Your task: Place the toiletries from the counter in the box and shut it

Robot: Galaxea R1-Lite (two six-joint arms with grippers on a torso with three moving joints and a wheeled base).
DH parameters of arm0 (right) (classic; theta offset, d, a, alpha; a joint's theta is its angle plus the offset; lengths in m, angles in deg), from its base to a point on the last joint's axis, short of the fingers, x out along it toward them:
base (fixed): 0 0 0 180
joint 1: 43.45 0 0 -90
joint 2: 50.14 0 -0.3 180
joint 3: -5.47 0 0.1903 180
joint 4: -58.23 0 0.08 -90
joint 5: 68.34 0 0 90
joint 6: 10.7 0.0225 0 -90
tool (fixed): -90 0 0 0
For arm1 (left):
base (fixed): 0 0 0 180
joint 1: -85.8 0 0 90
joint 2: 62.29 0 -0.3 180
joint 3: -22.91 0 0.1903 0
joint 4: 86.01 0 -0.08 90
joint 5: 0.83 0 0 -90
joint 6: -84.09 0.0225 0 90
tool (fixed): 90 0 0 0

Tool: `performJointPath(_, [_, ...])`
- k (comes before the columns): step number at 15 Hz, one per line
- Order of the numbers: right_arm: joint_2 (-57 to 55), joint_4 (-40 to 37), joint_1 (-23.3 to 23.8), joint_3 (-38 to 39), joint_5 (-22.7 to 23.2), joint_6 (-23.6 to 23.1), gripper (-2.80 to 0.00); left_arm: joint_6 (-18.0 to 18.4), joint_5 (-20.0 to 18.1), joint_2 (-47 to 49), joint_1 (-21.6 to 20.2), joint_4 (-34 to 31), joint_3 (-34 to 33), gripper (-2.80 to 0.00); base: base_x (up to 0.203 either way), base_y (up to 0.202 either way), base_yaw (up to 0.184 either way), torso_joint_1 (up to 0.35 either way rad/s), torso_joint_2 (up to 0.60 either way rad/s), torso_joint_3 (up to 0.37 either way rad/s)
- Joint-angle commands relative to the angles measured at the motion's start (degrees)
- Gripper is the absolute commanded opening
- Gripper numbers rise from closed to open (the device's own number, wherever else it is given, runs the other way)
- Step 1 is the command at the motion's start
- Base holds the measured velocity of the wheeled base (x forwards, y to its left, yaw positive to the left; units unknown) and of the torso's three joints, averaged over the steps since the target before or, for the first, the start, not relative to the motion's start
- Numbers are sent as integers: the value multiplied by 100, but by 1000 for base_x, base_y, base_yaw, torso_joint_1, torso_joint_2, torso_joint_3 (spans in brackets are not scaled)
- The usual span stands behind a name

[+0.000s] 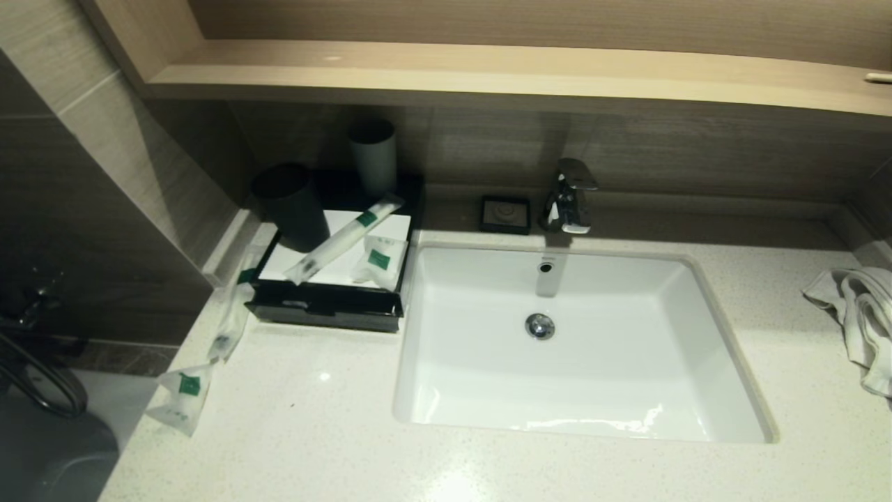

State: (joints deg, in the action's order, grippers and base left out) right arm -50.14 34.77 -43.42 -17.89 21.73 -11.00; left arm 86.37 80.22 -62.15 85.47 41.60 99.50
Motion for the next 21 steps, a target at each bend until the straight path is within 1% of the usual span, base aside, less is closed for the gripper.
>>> performJointPath(1, [0,1,2,0,1,-5,-280,9,-2,4,-2,-36,96,-280,0,0,0,0,0,0])
performJointPath(4, [0,1,-2,0,1,-5,-280,12,34,4,-2,-255,326,-280,0,0,0,0,0,0])
performJointPath(6, [-9,1,6,0,1,-5,-280,18,135,126,-2,-275,372,-280,0,0,0,0,0,0])
performJointPath(8, [-1,1,1,0,6,0,-280,-3,321,808,-8,-200,571,-280,0,0,0,0,0,0])
performJointPath(9, [0,-8,5,0,-3,-9,-280,-33,368,1310,-13,-84,652,-280,0,0,0,0,0,0])
performJointPath(10, [-9,-8,-2,0,10,-5,-280,-75,420,1774,-15,188,709,-280,0,0,0,0,0,0])
performJointPath(12, [-9,1,0,0,10,4,-280,-146,494,2260,-19,944,748,-280,0,0,0,0,0,0])
performJointPath(15, [-6,1,-2,0,10,4,-280,-158,496,2814,-15,1062,685,-280,0,0,0,0,0,0])
performJointPath(21, [-9,1,2,0,1,4,-280,-149,466,3328,-20,978,498,-280,0,0,0,0,0,0])
